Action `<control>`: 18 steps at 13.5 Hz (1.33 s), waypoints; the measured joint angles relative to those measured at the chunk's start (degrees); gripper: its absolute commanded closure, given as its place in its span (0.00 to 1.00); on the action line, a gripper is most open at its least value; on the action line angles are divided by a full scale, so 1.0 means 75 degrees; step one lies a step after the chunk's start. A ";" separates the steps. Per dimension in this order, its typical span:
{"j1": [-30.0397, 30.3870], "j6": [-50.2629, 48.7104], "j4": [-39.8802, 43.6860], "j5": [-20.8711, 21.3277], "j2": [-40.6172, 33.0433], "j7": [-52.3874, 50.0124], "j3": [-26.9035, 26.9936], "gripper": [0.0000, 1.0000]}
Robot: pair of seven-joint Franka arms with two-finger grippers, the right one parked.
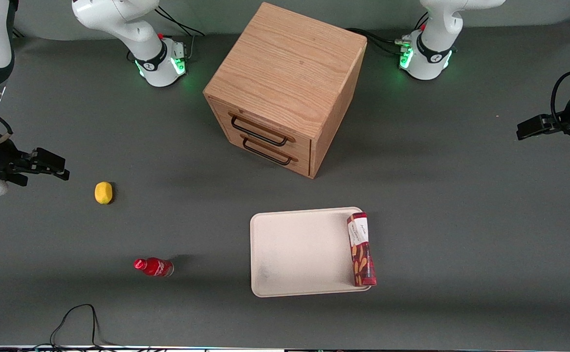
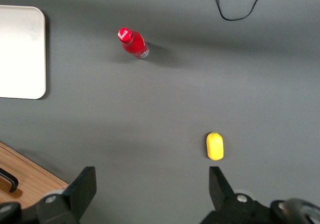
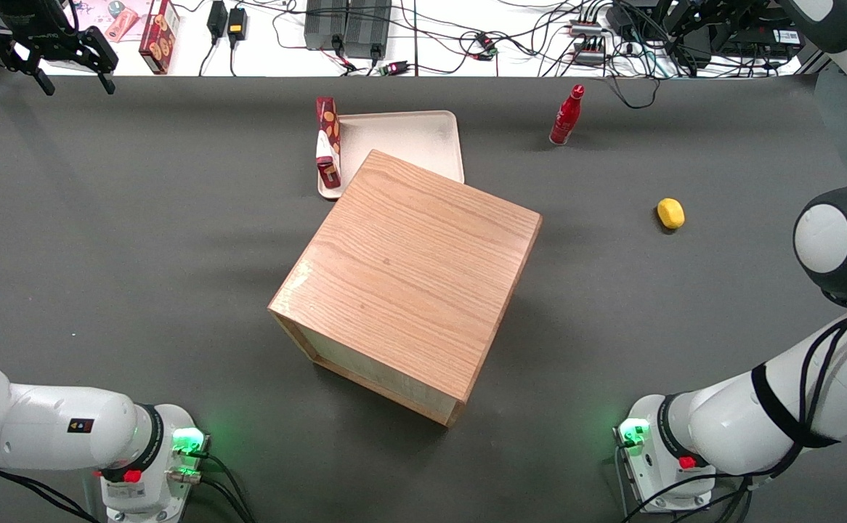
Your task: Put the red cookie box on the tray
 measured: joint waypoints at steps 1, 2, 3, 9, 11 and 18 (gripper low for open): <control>0.0000 0.0000 0.0003 0.0000 0.0005 0.0002 0.0000 0.00; 0.0000 0.0000 0.0013 0.0000 0.0009 0.0002 0.0000 0.00; 0.0000 0.0000 0.0024 0.0000 0.0010 0.0001 0.0000 0.00; -0.0002 0.0000 0.0030 -0.0009 0.0010 0.0010 0.0001 0.00; -0.0011 0.0000 0.0030 -0.0011 0.0012 0.0011 -0.0001 0.00; -0.0020 -0.0001 0.0030 -0.0012 0.0049 0.0284 0.0005 0.00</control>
